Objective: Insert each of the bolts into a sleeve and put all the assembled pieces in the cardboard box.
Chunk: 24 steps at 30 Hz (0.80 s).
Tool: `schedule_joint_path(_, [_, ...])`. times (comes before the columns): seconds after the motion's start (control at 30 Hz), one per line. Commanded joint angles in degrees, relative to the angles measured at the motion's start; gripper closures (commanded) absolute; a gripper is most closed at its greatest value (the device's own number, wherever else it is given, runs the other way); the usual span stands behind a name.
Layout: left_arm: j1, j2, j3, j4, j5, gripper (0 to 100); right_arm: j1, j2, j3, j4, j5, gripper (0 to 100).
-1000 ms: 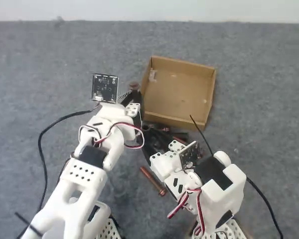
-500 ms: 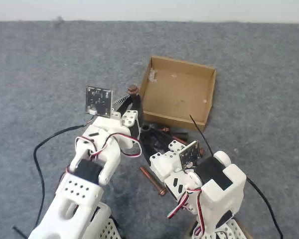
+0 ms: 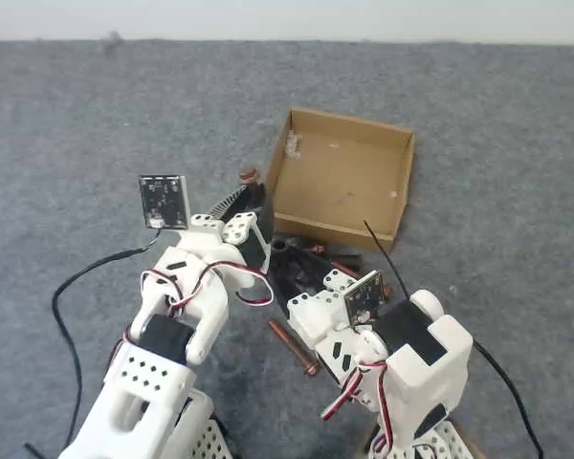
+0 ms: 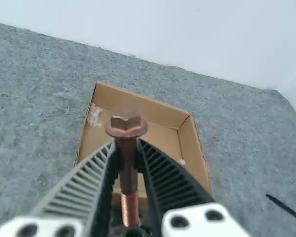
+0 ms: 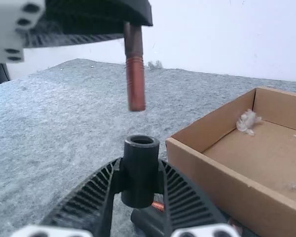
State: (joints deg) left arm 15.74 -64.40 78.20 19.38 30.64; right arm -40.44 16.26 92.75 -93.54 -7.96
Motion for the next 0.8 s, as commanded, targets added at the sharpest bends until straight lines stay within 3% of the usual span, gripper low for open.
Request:
schedule_joint_path(0.0, [2.9, -2.2, 0.7, -1.8, -0.3, 99, -0.2, 0.0, -0.5, -0.9, -0.4, 99.3])
schedule_joint_path(0.1, [3.6, -2.2, 0.9, -1.9, -4.2, 99, -0.1, 0.0, -0.7, 1.1, -0.4, 99.3])
schedule_joint_path(0.77, [4.0, -1.9, 3.7, -1.8, -8.4, 99, -0.1, -0.4, -0.4, 1.3, -0.3, 99.3])
